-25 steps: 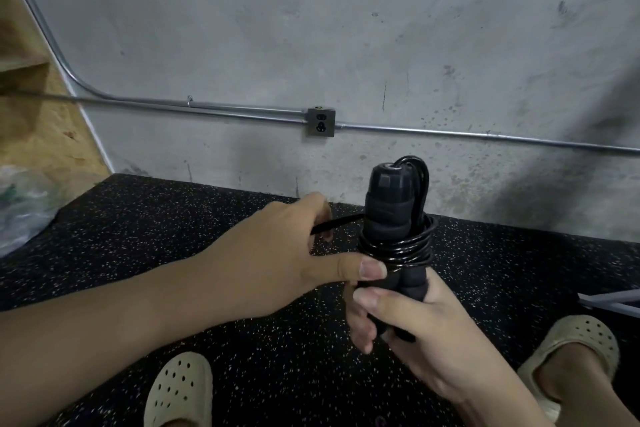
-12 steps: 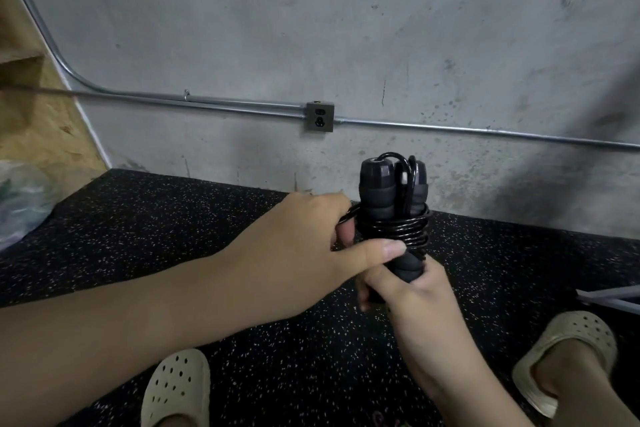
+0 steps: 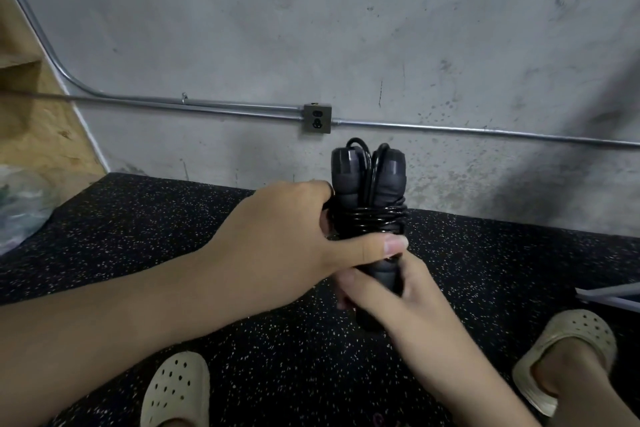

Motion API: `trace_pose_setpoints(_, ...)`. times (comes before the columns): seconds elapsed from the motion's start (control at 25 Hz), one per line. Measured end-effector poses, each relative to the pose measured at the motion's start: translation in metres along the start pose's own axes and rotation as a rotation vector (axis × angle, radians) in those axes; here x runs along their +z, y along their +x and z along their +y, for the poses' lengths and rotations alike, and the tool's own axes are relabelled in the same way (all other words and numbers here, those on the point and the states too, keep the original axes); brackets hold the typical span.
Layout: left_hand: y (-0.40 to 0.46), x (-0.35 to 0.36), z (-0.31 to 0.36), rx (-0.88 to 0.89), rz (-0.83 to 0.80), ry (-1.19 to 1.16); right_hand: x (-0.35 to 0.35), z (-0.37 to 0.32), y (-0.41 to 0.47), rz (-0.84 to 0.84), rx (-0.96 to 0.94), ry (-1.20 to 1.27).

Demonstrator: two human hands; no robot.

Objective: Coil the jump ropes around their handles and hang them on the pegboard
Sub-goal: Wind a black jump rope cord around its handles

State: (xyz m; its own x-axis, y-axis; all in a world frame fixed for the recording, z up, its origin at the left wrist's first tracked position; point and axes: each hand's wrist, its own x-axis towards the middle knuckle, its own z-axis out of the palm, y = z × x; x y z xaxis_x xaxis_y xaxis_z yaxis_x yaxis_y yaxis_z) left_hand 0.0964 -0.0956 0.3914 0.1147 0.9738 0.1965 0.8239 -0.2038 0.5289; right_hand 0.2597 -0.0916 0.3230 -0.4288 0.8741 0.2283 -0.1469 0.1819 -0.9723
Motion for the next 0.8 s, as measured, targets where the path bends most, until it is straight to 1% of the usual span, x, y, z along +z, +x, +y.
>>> trace_pose_setpoints(0.08,0.001,0.002,-0.005,0.038,-0.098,-0.168,-0.008,0.002,0.001,-0.157,0.092,0.229)
trace_pose_setpoints(0.12,0.001,0.005,-0.007,0.062,-0.127,-0.223,-0.009,0.003,0.0,-0.204,0.125,0.27)
trace_pose_setpoints(0.16,0.001,0.008,-0.008,0.076,-0.148,-0.255,-0.01,0.002,0.0,-0.222,0.143,0.254)
trace_pose_setpoints(0.24,0.001,0.01,-0.011,0.056,-0.201,-0.228,-0.012,0.002,0.001,-0.176,0.14,0.124)
trace_pose_setpoints(0.28,0.001,0.009,-0.013,0.014,-0.233,-0.159,-0.013,0.002,0.0,-0.139,0.131,0.057)
trace_pose_setpoints(0.36,0.002,0.005,-0.015,-0.092,-0.273,-0.012,-0.015,0.002,-0.001,-0.082,0.14,0.008)
trace_pose_setpoints(0.44,0.002,0.001,-0.015,-0.122,-0.252,0.043,-0.015,0.004,-0.002,-0.046,0.147,-0.015)
trace_pose_setpoints(0.56,-0.003,0.005,-0.01,-0.075,-0.188,-0.011,-0.018,0.007,-0.001,0.059,0.141,-0.089)
trace_pose_setpoints(0.64,-0.007,0.011,-0.006,-0.044,-0.181,-0.054,-0.019,0.004,-0.001,0.109,0.124,-0.148)
trace_pose_setpoints(0.8,-0.009,0.02,-0.006,-0.063,-0.182,-0.093,0.003,0.012,-0.006,0.225,0.071,-0.222)
